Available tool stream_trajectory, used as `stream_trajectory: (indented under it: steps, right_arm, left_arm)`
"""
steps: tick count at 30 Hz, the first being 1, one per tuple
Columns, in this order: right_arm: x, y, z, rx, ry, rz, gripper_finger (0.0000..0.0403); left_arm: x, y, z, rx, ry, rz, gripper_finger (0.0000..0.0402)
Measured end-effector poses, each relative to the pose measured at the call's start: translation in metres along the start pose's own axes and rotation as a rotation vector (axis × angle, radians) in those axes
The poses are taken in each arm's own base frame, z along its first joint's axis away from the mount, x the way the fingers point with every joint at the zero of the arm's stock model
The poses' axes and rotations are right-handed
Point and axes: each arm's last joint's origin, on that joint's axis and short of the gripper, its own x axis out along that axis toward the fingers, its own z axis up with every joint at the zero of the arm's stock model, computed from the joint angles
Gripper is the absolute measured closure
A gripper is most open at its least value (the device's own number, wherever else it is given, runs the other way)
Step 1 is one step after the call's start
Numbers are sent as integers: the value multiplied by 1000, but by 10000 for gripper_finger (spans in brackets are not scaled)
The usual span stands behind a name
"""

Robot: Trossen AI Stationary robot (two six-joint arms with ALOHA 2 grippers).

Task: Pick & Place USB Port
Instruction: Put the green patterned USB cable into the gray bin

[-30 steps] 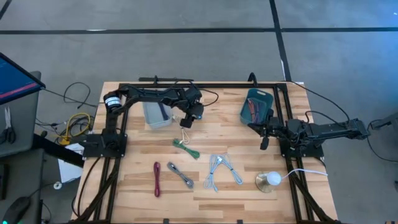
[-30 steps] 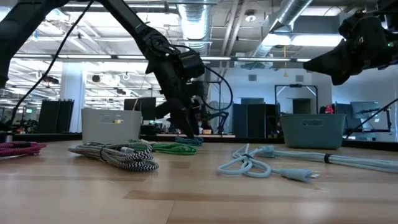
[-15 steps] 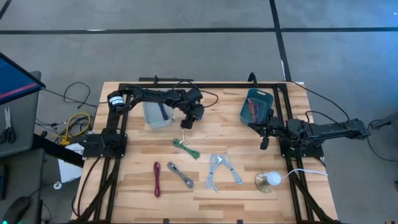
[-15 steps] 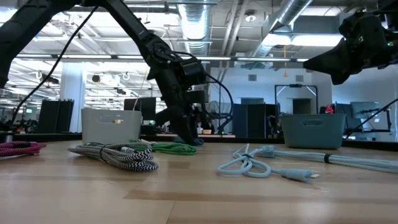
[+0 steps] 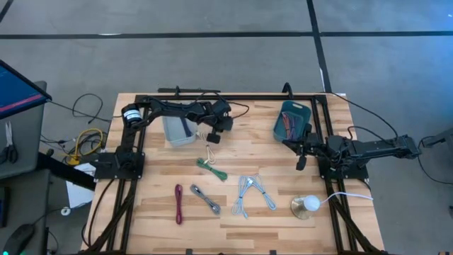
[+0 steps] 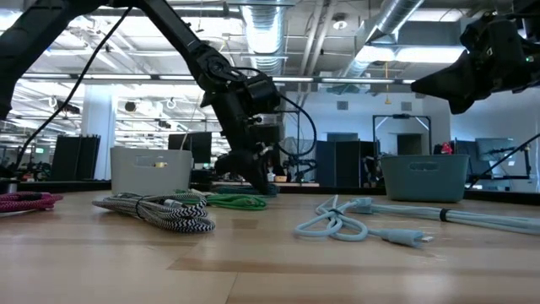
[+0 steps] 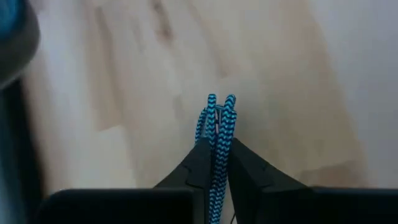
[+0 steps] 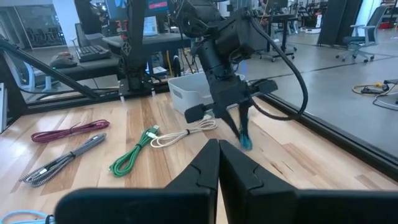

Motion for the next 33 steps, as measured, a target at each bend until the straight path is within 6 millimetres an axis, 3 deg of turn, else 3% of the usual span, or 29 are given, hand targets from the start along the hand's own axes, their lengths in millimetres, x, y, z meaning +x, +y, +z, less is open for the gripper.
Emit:
stream_trajectory:
  steps: [4, 7, 15, 18, 21, 26, 33]
  right_arm:
    - [0, 0, 0, 0, 0, 0, 402]
    - [0, 0, 0, -8, -1, 0, 402]
    - [0, 0, 1, -13, -7, 0, 402]
    - [0, 0, 1, -13, -7, 0, 402]
    - [0, 0, 1, -12, -8, 0, 402]
    - [0, 0, 1, -12, -8, 0, 402]
    - [0, 0, 1, -12, -9, 0, 402]
  left_arm:
    - [-20, 10, 6, 5, -30, 84, 372]
    - [-47, 19, 13, -5, -95, 152, 372]
    - [-153, 38, 25, -206, -336, 361, 372]
    - [-191, 38, 21, -349, -417, 431, 372]
    - [-216, 36, 7, -470, -420, 522, 372]
    - [-229, 23, -28, -663, -402, 581, 372]
    - [-217, -1, -68, -874, -356, 573, 372]
